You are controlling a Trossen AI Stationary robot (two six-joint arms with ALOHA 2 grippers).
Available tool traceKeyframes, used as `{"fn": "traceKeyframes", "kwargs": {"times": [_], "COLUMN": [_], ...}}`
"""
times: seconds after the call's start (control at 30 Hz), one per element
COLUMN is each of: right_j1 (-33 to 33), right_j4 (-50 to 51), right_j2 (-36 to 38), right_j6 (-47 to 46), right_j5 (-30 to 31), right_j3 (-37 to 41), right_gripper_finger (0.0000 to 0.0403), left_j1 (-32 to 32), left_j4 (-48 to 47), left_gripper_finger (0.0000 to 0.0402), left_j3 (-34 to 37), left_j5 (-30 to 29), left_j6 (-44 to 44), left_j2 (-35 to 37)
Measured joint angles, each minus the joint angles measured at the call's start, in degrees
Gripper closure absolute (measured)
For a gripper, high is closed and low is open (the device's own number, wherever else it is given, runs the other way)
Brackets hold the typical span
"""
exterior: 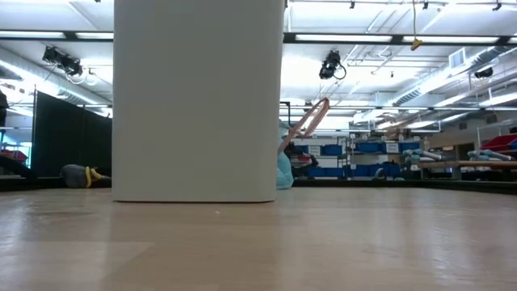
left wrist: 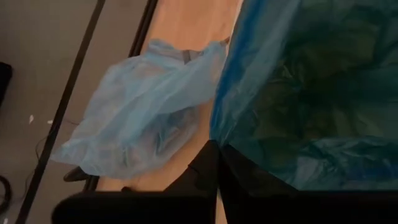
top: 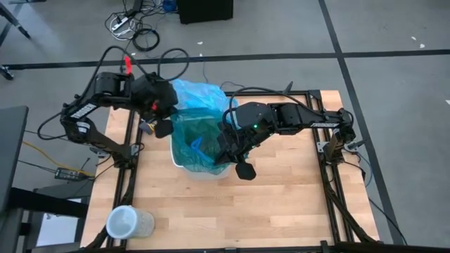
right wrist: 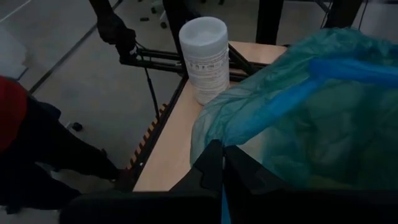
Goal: Place trash/remove bag and relplace
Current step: Insert the green plastic trash bag into the trash bin
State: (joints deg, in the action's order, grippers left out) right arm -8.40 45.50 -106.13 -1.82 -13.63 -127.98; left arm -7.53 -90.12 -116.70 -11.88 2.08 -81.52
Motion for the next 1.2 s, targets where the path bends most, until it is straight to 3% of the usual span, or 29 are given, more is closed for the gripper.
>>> {"fn": "traceKeyframes", "kwargs": {"times": [0.3,0.6,0.67,0.9,1.2], "right_j1": [-0.20,-0.20,-0.20,-0.22,-0.26], "right_j4": [0.63,1.29,1.17,0.13,1.15], "right_j2": [0.00,0.00,0.00,0.00,0.00], "right_j6": [0.02,0.16,0.46,0.44,0.43], "right_j5": [-0.02,-0.03,-0.03,-0.05,-1.66], "right_j3": [0.00,0.00,0.00,0.00,0.00], "right_gripper_finger": [0.0403,0.0403,0.0403,0.0403,0.0403], "left_j1": [0.00,0.13,0.13,-0.04,0.07], "left_j4": [0.11,0.08,0.04,0.15,0.13], "left_gripper_finger": [0.0393,0.0394,0.0394,0.0394,0.0394], "left_j3": [7.65,15.53,15.82,15.82,15.87], "left_j5": [0.28,7.05,6.67,-3.62,-0.14], "left_j6": [3.54,13.06,13.56,8.86,6.13], "left_j2": [4.75,11.04,11.88,10.61,7.28]}}
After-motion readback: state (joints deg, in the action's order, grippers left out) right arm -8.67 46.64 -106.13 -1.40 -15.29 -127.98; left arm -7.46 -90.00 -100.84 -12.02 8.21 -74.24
